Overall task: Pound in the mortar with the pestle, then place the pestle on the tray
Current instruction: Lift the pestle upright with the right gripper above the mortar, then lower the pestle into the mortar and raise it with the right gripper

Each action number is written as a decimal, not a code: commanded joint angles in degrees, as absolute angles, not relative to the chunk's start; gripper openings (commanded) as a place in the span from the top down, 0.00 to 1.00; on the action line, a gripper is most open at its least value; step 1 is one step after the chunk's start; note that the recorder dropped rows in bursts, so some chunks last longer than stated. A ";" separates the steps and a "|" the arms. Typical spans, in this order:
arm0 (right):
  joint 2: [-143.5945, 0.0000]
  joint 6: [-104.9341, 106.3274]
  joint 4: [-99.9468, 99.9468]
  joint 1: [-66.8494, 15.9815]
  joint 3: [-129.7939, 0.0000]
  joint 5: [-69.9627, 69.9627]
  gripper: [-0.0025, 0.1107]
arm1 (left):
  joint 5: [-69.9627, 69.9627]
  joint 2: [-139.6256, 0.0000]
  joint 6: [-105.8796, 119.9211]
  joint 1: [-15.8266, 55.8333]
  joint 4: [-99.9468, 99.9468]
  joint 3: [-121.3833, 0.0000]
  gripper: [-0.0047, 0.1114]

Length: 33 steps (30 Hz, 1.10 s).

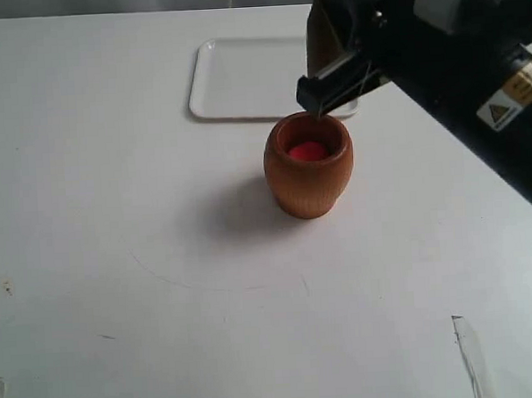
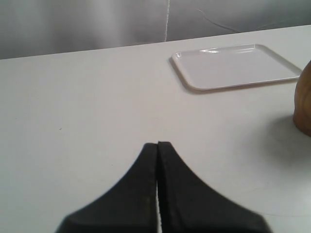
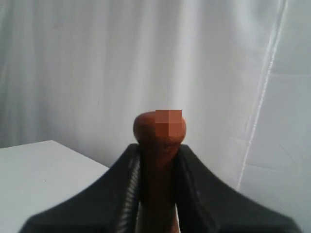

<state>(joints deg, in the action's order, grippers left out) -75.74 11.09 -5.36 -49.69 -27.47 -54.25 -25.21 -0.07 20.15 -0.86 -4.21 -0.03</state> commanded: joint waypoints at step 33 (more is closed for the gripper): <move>-107.65 4.74 -8.15 -49.81 -27.82 -69.96 0.98 | -25.03 0.00 19.68 -0.42 -3.79 0.00 0.96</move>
<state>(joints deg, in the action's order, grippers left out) -104.73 6.11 -7.80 -49.69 -27.88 -70.99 -25.21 -0.07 20.15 -0.86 -4.21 -0.03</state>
